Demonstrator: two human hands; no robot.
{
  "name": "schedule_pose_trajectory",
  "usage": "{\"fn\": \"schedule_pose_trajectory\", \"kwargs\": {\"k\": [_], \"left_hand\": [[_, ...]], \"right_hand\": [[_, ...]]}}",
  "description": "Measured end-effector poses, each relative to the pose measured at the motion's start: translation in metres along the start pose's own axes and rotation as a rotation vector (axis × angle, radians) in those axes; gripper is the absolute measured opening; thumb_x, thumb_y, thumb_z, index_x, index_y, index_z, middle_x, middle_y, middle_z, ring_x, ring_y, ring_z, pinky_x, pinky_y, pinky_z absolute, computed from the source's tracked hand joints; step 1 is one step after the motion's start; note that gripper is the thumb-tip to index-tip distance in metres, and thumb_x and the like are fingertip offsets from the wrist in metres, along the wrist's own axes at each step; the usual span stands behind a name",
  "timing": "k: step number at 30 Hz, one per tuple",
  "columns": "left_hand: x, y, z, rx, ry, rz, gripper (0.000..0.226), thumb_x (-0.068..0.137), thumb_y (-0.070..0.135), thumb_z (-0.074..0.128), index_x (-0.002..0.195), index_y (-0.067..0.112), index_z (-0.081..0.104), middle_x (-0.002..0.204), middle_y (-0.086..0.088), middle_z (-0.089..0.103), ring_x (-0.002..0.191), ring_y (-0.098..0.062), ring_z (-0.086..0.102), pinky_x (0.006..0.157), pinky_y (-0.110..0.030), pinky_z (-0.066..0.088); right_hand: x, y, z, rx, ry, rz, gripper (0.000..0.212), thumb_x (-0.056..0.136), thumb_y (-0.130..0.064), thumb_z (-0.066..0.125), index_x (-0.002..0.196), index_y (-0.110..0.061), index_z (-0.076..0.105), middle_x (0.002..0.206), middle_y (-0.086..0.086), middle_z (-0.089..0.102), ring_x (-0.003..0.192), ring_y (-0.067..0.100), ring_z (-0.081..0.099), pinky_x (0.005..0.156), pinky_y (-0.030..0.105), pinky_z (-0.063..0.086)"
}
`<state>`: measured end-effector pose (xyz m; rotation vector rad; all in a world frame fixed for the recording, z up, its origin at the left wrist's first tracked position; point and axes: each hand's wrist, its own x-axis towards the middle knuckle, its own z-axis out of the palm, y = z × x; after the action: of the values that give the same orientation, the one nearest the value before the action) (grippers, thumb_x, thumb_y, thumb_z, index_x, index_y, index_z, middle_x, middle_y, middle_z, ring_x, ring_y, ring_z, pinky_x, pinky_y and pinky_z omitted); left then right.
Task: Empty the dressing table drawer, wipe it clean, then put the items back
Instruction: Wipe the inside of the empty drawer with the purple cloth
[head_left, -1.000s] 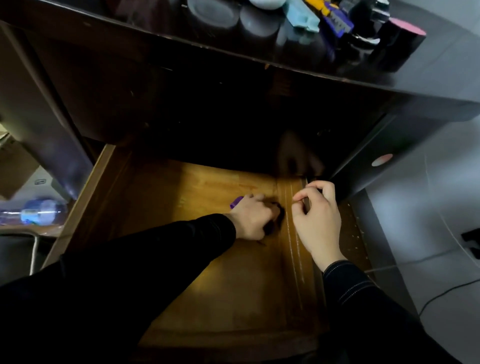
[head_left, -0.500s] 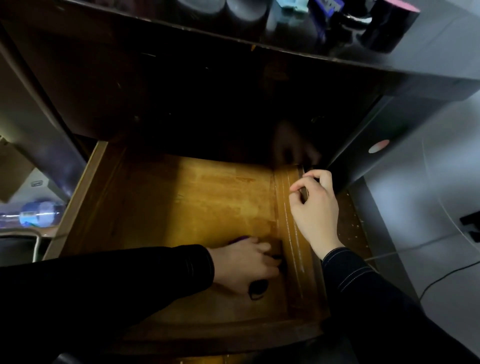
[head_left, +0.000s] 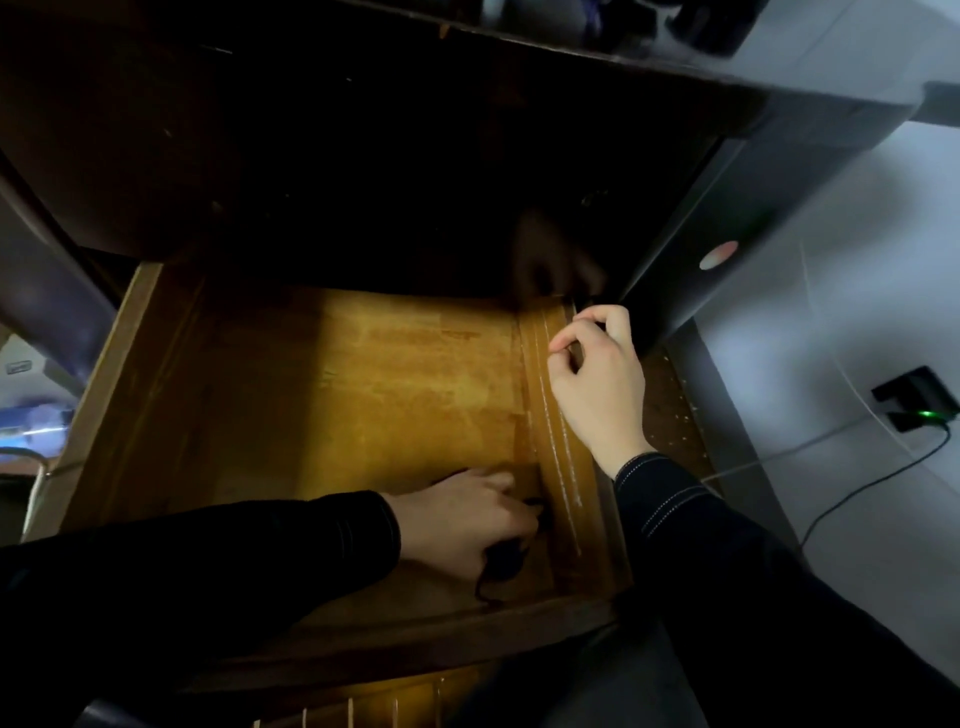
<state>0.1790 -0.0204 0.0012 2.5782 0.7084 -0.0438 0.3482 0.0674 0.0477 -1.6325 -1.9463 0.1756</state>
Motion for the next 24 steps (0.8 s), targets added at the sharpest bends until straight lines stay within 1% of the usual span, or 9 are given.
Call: {"fn": "schedule_pose_trajectory", "kwargs": {"k": [3, 6, 9, 11, 13, 17, 19, 21, 24], "left_hand": [[0.002, 0.000, -0.003, -0.175, -0.094, -0.050, 0.038, 0.071, 0.007, 0.059, 0.105, 0.025, 0.059, 0.102, -0.001, 0.058, 0.089, -0.016, 0.040, 0.074, -0.037, 0.041], [0.005, 0.009, -0.001, -0.360, -0.206, -0.069, 0.039, 0.077, 0.001, 0.054, 0.107, 0.023, 0.063, 0.102, -0.004, 0.052, 0.082, -0.010, 0.041, 0.065, -0.031, 0.038], [0.007, 0.011, -0.005, -0.463, -0.278, -0.061, 0.037, 0.076, -0.004, 0.048, 0.101, 0.018, 0.064, 0.100, -0.002, 0.061, 0.094, -0.023, 0.053, 0.077, -0.039, 0.049], [0.009, 0.009, -0.008, -0.465, -0.311, -0.064, 0.038, 0.076, -0.005, 0.047, 0.101, 0.017, 0.064, 0.103, -0.004, 0.063, 0.097, -0.027, 0.056, 0.081, -0.044, 0.051], [0.011, 0.010, -0.009, -0.432, -0.334, -0.057, 0.038, 0.078, -0.005, 0.048, 0.104, 0.018, 0.064, 0.104, -0.005, 0.062, 0.097, -0.027, 0.055, 0.077, -0.042, 0.051], [0.011, 0.013, -0.011, -0.347, -0.355, -0.036, 0.036, 0.079, -0.003, 0.050, 0.106, 0.019, 0.062, 0.100, -0.008, 0.059, 0.094, -0.026, 0.051, 0.069, -0.040, 0.048], [0.010, 0.014, -0.011, -0.305, -0.348, -0.026, 0.035, 0.081, -0.001, 0.051, 0.107, 0.020, 0.061, 0.100, -0.008, 0.057, 0.090, -0.018, 0.044, 0.063, -0.035, 0.042], [0.005, 0.012, -0.012, -0.279, -0.348, -0.014, 0.035, 0.081, -0.002, 0.051, 0.107, 0.019, 0.062, 0.103, -0.007, 0.058, 0.089, -0.016, 0.042, 0.059, -0.029, 0.036], [-0.011, -0.001, -0.015, -0.422, -0.373, -0.064, 0.031, 0.080, -0.006, 0.049, 0.096, 0.018, 0.062, 0.093, 0.002, 0.059, 0.084, -0.018, 0.051, 0.063, -0.028, 0.042]], "right_hand": [[0.001, 0.000, 0.000, -0.001, 0.004, 0.002, 0.006, 0.088, -0.018, 0.064, 0.085, -0.023, 0.063, 0.119, -0.010, 0.043, 0.087, 0.007, 0.055, 0.066, 0.019, 0.045], [0.000, 0.001, 0.001, -0.002, 0.008, 0.000, 0.007, 0.089, -0.018, 0.064, 0.085, -0.024, 0.063, 0.119, -0.011, 0.043, 0.087, 0.005, 0.054, 0.065, 0.013, 0.041], [0.000, 0.000, 0.001, -0.005, 0.008, 0.002, 0.007, 0.089, -0.018, 0.063, 0.085, -0.024, 0.063, 0.120, -0.010, 0.044, 0.085, 0.006, 0.054, 0.064, 0.013, 0.040], [0.000, 0.000, 0.001, -0.007, 0.008, 0.000, 0.008, 0.088, -0.017, 0.063, 0.085, -0.024, 0.063, 0.120, -0.010, 0.044, 0.086, 0.008, 0.055, 0.065, 0.017, 0.041], [0.000, 0.000, 0.001, -0.008, 0.006, -0.002, 0.008, 0.088, -0.017, 0.063, 0.085, -0.024, 0.063, 0.120, -0.009, 0.044, 0.087, 0.009, 0.056, 0.065, 0.018, 0.041], [-0.001, 0.000, 0.002, -0.017, 0.000, -0.007, 0.009, 0.088, -0.017, 0.064, 0.084, -0.025, 0.062, 0.120, -0.010, 0.044, 0.089, 0.008, 0.055, 0.064, 0.012, 0.038], [-0.001, 0.000, 0.001, -0.015, -0.001, -0.005, 0.010, 0.088, -0.017, 0.064, 0.084, -0.025, 0.062, 0.120, -0.011, 0.044, 0.088, 0.006, 0.054, 0.065, 0.011, 0.037], [-0.001, 0.000, 0.001, -0.013, -0.002, -0.004, 0.010, 0.089, -0.017, 0.065, 0.084, -0.025, 0.062, 0.120, -0.011, 0.044, 0.087, 0.006, 0.055, 0.066, 0.010, 0.038], [-0.001, 0.000, 0.001, -0.009, -0.004, 0.002, 0.010, 0.089, -0.016, 0.065, 0.084, -0.025, 0.062, 0.120, -0.011, 0.043, 0.087, 0.005, 0.055, 0.067, 0.010, 0.039]]}}
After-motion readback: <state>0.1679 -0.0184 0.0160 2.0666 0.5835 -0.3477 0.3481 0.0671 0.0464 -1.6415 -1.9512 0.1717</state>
